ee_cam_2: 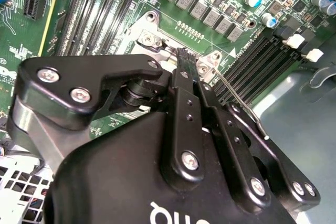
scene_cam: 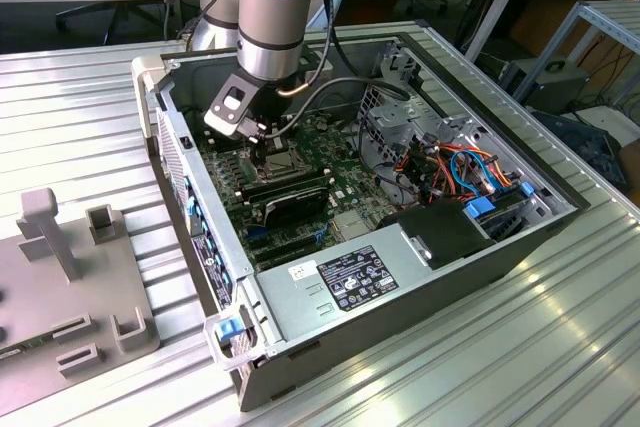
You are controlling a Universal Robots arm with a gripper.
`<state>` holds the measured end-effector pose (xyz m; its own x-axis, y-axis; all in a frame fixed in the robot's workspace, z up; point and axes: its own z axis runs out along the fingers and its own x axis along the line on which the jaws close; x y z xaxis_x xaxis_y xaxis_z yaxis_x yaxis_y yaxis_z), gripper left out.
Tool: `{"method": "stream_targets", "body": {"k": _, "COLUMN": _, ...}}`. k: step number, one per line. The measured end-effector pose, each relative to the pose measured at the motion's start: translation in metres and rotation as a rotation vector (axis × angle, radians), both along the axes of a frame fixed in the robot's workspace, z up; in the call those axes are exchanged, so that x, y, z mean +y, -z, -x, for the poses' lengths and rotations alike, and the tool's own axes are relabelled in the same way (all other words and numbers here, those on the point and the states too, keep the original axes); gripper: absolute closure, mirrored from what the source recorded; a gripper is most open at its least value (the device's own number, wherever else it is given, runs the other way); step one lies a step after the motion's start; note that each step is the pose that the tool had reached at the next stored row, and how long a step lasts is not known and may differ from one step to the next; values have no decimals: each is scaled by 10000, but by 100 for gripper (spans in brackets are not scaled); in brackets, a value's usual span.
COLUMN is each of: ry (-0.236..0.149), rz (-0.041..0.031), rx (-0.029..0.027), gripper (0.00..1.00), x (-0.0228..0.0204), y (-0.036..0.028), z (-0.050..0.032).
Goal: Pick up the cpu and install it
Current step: 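Close the cpu cover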
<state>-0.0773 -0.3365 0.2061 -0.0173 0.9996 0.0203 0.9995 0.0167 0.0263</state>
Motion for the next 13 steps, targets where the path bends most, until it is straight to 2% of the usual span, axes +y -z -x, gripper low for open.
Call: {"method": "stream_targets", "body": {"k": 13, "ry": 0, "rz": -4, "rx": -4, "gripper": 89, "x": 1, "y": 20, "z": -1}}
